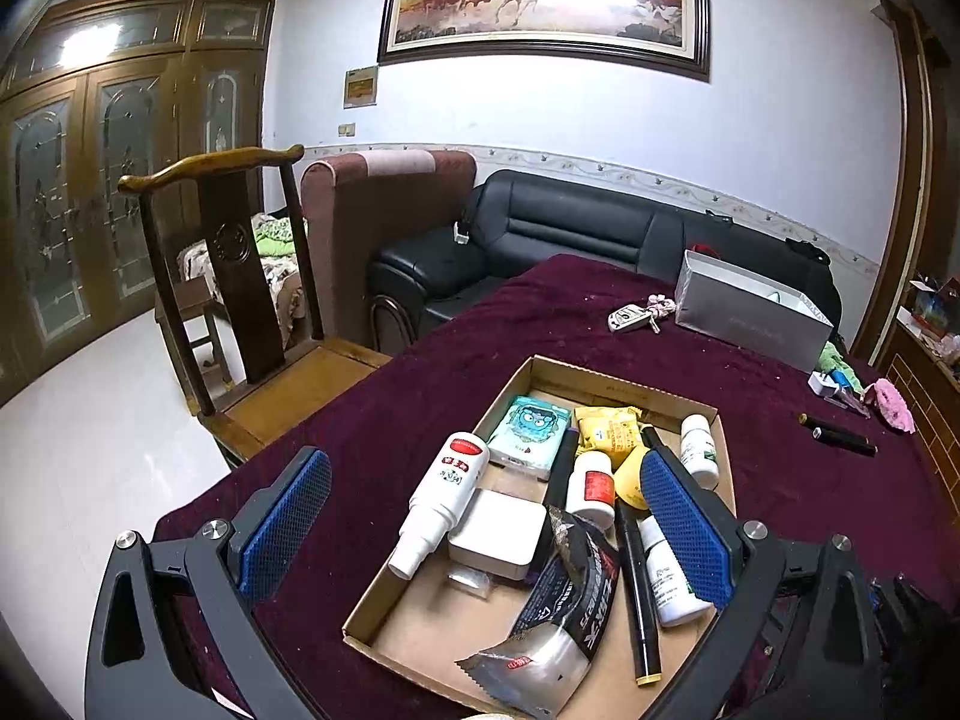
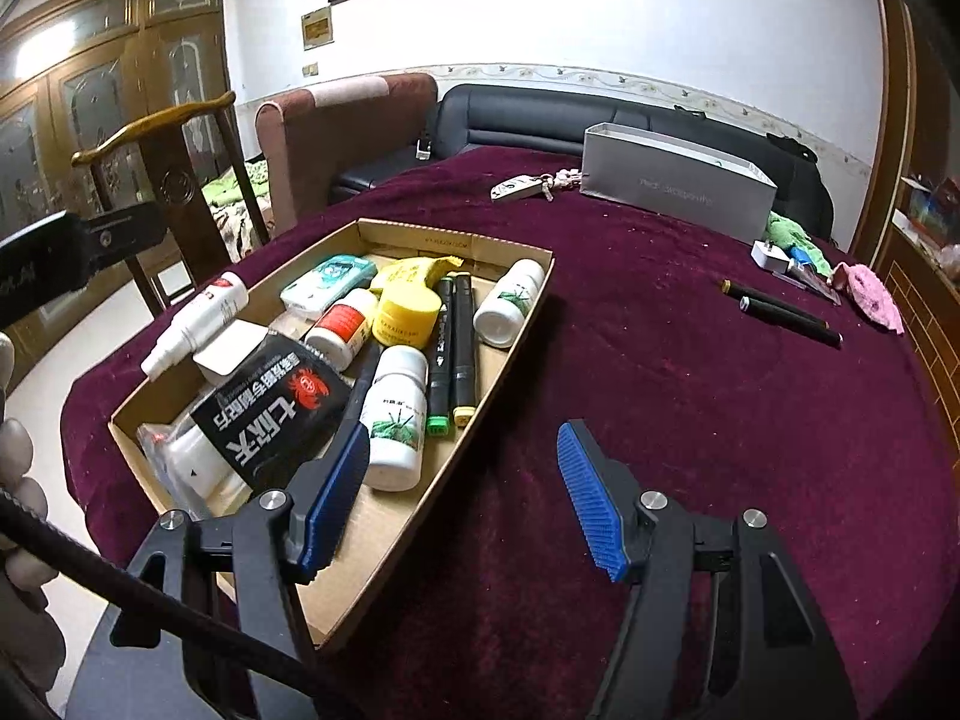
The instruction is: Organize objects
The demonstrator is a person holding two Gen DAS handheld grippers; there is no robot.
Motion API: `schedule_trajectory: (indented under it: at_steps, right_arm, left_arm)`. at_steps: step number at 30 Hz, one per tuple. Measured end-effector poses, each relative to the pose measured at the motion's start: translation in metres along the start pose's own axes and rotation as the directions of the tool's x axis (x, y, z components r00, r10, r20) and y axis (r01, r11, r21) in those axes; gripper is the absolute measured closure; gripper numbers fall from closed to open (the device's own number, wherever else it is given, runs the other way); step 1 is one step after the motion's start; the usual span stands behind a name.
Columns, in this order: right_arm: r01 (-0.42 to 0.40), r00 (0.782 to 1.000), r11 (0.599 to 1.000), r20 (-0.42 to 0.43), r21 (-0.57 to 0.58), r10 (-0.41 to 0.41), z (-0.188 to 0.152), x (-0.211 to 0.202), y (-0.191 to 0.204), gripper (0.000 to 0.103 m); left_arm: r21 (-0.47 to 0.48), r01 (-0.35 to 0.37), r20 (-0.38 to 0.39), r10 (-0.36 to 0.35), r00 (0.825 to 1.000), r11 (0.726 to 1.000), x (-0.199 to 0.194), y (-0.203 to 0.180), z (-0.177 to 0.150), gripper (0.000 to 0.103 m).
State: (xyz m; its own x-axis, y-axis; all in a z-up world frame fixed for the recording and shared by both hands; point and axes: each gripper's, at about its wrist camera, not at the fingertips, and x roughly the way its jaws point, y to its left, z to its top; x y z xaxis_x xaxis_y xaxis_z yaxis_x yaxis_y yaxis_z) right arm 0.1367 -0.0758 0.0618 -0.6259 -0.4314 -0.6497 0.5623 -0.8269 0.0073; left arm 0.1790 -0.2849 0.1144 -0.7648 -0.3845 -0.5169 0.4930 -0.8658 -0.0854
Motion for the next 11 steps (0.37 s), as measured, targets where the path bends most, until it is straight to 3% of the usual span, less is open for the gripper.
schedule_trajectory:
  at_steps: [11]
  right_arm:
    - [0.001, 1.0, 1.0, -0.018, -0.016, -0.002, -0.0035, 0.0038, 0.0017, 0.038]
  left_arm:
    - [-0.001, -0.018, -0.028, 0.018, 0.999, 1.0, 0.0058, -0.0019, -0.0016, 0.002]
